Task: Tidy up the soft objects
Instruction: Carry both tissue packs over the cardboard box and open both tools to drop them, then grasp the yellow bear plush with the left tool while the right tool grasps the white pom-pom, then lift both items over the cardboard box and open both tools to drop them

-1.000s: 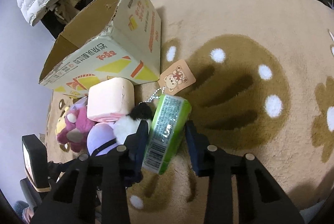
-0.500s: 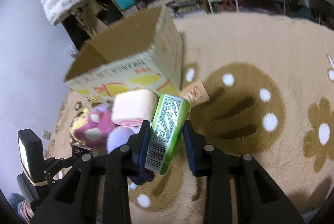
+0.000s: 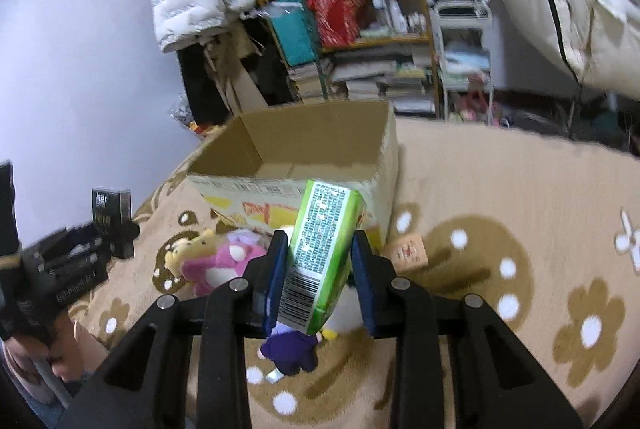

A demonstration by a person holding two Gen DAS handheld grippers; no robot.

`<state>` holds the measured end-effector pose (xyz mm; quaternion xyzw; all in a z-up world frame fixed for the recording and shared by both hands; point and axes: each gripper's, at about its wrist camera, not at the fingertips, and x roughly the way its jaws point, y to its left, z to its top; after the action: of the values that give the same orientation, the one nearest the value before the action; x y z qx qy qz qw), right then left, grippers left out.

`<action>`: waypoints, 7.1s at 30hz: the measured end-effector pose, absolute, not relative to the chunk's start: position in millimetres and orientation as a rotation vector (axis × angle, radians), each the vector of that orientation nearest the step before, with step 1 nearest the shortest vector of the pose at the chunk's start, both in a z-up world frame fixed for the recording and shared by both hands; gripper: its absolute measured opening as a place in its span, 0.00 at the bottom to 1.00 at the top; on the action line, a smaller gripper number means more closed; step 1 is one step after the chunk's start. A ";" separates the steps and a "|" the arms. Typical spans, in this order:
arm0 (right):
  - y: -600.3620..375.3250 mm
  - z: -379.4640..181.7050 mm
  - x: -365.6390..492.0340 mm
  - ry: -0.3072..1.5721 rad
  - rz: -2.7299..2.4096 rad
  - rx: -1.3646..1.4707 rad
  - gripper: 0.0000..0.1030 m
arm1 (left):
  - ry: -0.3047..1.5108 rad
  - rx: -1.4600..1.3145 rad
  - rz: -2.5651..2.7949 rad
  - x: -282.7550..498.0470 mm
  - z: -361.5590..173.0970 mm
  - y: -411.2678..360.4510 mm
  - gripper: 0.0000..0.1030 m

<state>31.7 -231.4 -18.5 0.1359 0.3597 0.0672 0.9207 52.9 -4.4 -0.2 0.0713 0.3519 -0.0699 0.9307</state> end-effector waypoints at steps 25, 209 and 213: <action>-232.3 -0.3 117.4 0.576 0.169 0.249 0.33 | 0.605 0.127 -0.196 161.4 23.6 -20.6 0.45; -223.4 -15.9 48.7 0.623 0.157 0.329 0.32 | 0.526 0.011 -0.067 87.7 16.0 27.1 0.81; -224.5 -12.0 52.6 0.597 0.158 0.335 0.32 | 0.487 0.037 -0.087 91.9 23.4 17.1 0.81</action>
<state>52.6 -224.5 -12.0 0.1639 0.2923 0.0772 0.9390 91.9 17.1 23.4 0.0181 0.2412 -0.0428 0.9693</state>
